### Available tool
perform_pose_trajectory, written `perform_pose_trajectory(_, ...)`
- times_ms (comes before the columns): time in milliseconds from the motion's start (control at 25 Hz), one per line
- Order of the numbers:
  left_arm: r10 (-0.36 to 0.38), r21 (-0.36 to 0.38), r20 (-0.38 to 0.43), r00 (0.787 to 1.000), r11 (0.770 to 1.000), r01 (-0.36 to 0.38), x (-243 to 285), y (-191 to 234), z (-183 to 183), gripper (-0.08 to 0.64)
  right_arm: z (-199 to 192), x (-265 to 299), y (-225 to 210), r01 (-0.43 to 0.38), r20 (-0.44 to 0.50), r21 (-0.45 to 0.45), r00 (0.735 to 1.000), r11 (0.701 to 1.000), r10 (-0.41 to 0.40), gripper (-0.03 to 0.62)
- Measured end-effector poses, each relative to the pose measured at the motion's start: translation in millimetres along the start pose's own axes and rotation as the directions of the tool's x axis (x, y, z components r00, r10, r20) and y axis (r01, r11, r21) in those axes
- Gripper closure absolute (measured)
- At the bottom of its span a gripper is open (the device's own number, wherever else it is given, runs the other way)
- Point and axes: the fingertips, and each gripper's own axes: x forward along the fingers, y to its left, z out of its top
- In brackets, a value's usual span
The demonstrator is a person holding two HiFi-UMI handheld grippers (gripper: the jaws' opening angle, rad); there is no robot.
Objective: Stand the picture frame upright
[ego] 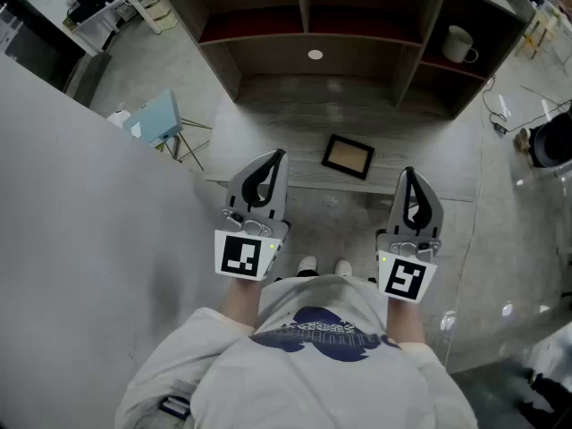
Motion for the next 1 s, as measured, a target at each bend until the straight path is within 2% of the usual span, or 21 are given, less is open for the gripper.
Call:
perform_pose_trajectory(680, 0.009, 0.002, -0.028, 1.000, 1.000, -0.009, -4, -3, -3, 0.555, -4, -5, 1, -0.005, -0.018, -0.019, 1.000, 1.000, 0.004, 0.595)
perform_pose_trajectory(840, 0.004, -0.018, -0.051, 0.999, 1.000, -0.004, -4, -1, -7, 0.554, -5, -7, -7, -0.024, -0.005, 0.075, 1.000, 0.997, 0.024, 0.595)
perform_pose_trajectory(1000, -0.025, -0.018, -0.091, 0.995, 1.000, 0.024, -4, 2, -12, 0.555, -5, -9, -26, -0.041, 0.014, 0.195, 0.999, 0.980, 0.039, 0.595)
